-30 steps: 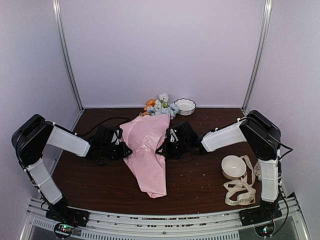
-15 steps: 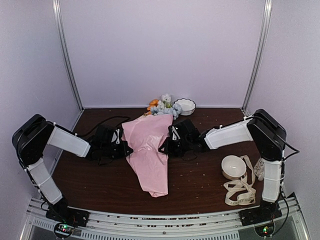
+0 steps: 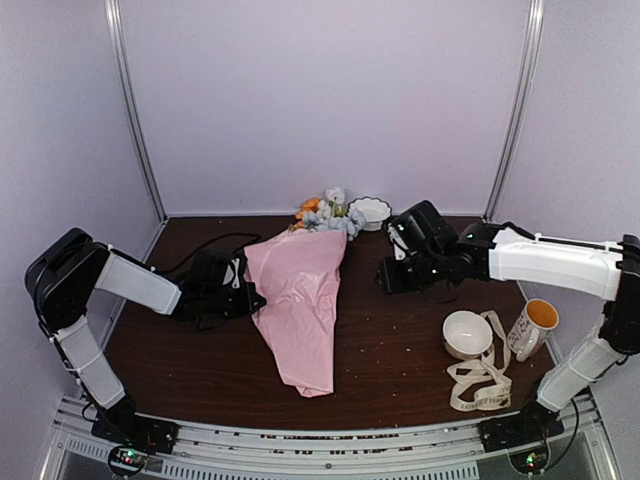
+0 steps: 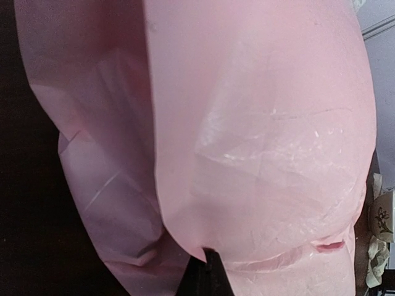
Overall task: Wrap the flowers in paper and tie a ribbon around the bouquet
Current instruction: Pick up the ribbon from the corner of the board.
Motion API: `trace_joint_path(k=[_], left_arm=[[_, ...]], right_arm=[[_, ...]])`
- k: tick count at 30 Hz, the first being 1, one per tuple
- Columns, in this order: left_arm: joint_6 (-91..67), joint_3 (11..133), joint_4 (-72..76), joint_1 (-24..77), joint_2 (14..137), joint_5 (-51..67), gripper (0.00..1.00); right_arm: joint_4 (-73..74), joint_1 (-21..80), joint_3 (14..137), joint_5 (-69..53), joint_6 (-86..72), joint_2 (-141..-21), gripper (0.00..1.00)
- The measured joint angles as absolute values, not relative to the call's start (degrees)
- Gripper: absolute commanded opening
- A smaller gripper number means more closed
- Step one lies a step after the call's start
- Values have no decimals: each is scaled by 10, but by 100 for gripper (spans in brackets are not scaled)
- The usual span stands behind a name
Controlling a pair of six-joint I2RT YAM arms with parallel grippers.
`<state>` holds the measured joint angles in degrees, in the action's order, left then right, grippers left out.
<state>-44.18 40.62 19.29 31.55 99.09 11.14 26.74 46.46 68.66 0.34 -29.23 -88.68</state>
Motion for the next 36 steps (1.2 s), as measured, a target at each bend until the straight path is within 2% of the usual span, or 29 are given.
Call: trace_joint_path(k=[6,13,23,31,33,36], left_arm=[[-439,406,197,316,997,112,0],[-436,410,200,316,1009,117,0],[-431,420,191,316,1016,118,0],[-428,428,178,316,1016,118,0],[-427,428,177,316,1016,118,0],[-425,428,176,316,1016,118,0]], right_arm=[[417,515,543,89,-332,-779,35],[472,530,385,89,-401,-731,36],[433,529,341,88,-451,-720,44],[426,520,343,83,-457,-732,44],[423,520,345,71,-458,-748,42],[416,520,354,58,-459,-762,29]])
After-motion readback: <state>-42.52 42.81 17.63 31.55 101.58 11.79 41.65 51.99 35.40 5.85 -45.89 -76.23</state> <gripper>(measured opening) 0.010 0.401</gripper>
